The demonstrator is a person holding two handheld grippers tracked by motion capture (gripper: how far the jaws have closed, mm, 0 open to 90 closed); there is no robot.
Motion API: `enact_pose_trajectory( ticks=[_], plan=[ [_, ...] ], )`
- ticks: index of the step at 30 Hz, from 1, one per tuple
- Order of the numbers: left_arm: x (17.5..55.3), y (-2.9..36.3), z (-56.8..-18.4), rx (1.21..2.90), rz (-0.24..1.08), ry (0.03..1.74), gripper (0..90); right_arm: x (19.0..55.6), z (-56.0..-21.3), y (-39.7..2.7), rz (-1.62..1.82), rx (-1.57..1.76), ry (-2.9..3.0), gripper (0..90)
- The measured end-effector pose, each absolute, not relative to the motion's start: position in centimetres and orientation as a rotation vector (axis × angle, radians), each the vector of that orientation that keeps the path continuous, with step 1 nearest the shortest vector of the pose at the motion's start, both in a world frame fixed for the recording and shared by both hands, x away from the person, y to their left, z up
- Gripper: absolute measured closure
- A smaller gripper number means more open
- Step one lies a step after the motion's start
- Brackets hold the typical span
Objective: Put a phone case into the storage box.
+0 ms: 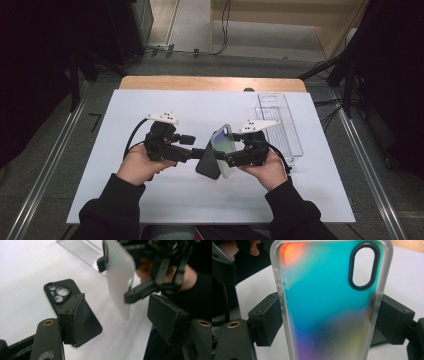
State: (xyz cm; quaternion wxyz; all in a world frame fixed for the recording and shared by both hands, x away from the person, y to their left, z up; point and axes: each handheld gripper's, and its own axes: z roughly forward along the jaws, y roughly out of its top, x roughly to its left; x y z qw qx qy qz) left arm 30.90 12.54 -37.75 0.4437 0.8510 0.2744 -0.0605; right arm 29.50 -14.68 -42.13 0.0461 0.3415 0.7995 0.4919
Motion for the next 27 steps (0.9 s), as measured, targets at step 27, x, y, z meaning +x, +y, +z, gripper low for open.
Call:
enact_pose_trajectory(
  ticks=[27],
  plan=[
    [28.0, 16.7, -44.5, 2.196, -0.053, 0.623, 31.7, 30.0, -41.2, -16.6, 1.566, 0.994, 2.486, 15.0]
  ],
)
